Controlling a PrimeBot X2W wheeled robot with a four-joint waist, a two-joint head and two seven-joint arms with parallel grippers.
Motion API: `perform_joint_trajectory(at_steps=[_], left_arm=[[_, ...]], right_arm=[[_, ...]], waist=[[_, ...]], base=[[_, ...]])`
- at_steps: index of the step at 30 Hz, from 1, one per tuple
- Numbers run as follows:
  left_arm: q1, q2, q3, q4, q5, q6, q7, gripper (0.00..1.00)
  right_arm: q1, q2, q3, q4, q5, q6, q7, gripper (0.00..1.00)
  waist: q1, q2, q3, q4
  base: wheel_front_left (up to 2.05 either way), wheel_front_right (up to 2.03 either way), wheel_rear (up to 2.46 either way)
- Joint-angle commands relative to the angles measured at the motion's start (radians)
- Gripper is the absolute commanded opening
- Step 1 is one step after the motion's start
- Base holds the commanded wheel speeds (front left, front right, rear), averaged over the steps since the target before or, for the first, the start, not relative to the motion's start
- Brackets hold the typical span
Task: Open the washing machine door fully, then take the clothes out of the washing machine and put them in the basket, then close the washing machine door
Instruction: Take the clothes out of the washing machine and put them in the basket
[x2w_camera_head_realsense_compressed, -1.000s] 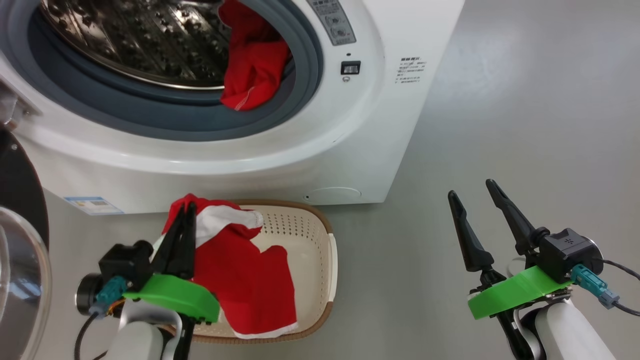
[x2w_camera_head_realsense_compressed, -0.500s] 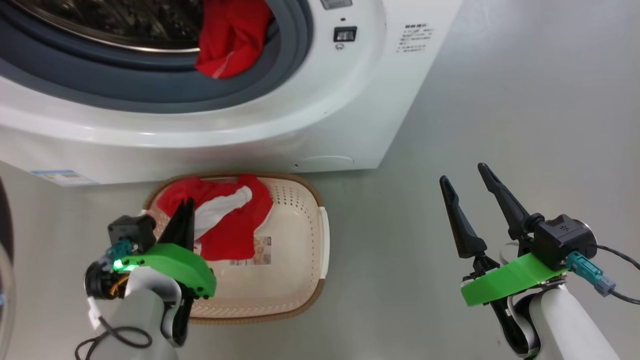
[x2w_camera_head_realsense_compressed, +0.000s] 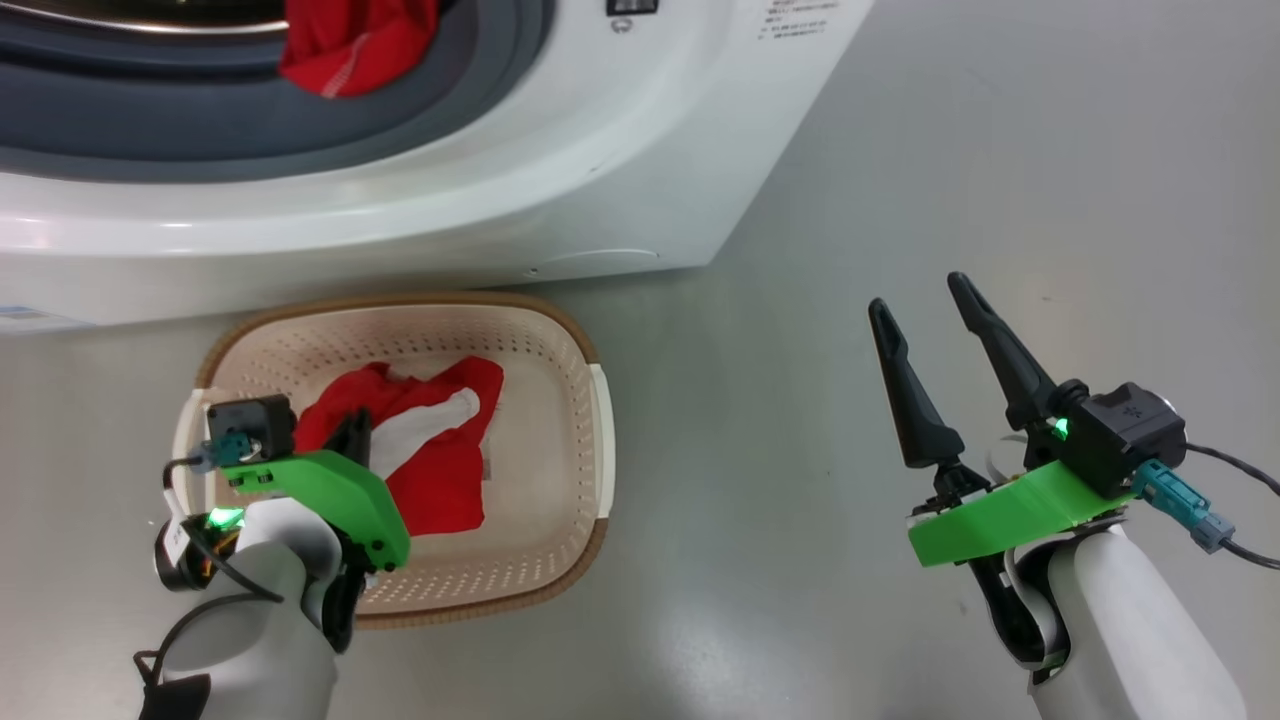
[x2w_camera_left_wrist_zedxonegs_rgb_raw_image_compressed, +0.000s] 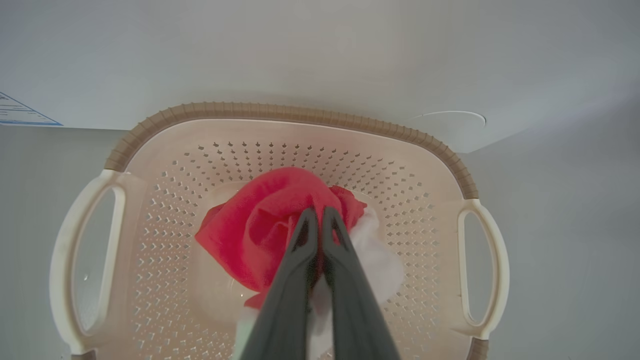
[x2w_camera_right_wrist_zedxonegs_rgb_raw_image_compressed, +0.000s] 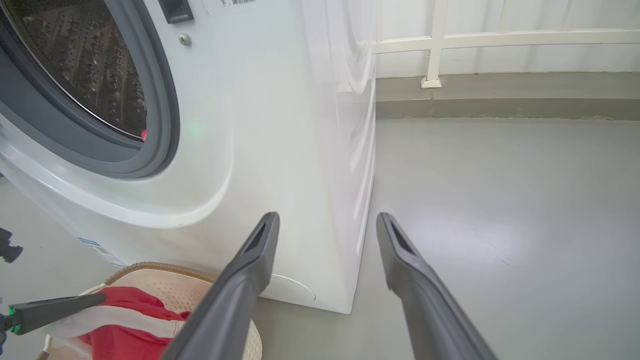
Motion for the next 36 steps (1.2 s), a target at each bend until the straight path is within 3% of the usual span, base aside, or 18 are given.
perform_joint_trajectory(at_steps=[1, 10, 11, 14, 15, 16, 24, 36], left_arm=[[-0.012, 0.031, 0.017, 0.012, -0.010, -0.011, -0.002, 0.00], [-0.030, 0.043, -0.028, 0.062, 0.003, -0.018, 0.023, 0.00], [-0.033, 0.043, -0.032, 0.065, 0.005, -0.018, 0.025, 0.07], [-0.041, 0.045, -0.039, 0.070, 0.007, -0.013, 0.025, 0.48], [-0.044, 0.046, -0.041, 0.071, 0.008, -0.010, 0.023, 0.88], [-0.046, 0.047, -0.042, 0.072, 0.008, -0.007, 0.021, 1.00], [-0.054, 0.045, -0.048, 0.077, 0.007, 0.027, -0.004, 1.00], [-0.017, 0.017, -0.045, -0.001, -0.022, -0.007, -0.075, 1.00]], right_arm=[[-0.012, 0.003, 0.019, -0.022, 0.013, 0.006, -0.006, 1.00], [-0.028, 0.009, 0.029, -0.022, 0.020, 0.006, -0.006, 1.00], [-0.031, 0.010, 0.029, -0.023, 0.021, 0.006, -0.006, 1.00], [-0.038, 0.011, 0.032, -0.022, 0.022, 0.006, -0.006, 1.00], [-0.039, 0.011, 0.033, -0.021, 0.022, 0.006, -0.006, 1.00], [-0.041, 0.011, 0.034, -0.020, 0.022, 0.006, -0.006, 1.00], [-0.045, 0.012, 0.033, -0.012, 0.026, 0.006, -0.006, 1.00], [-0.036, 0.005, 0.011, 0.004, 0.007, 0.006, -0.006, 1.00]], waist=[[-0.0001, 0.0000, 0.036, -0.026], [-0.0001, 0.0000, 0.081, -0.037], [-0.0001, 0.0000, 0.085, -0.038], [-0.0001, 0.0000, 0.097, -0.041], [-0.0001, 0.0000, 0.100, -0.041], [-0.0001, 0.0000, 0.102, -0.042], [-0.0001, 0.0000, 0.097, -0.039], [-0.0001, 0.0000, 0.011, 0.023]], base=[[0.00, 0.00, 0.00], [0.00, 0.00, 0.00], [0.00, 0.00, 0.00], [0.00, 0.00, 0.00], [0.00, 0.00, 0.00], [0.00, 0.00, 0.00], [0.00, 0.00, 0.00], [0.00, 0.00, 0.00]])
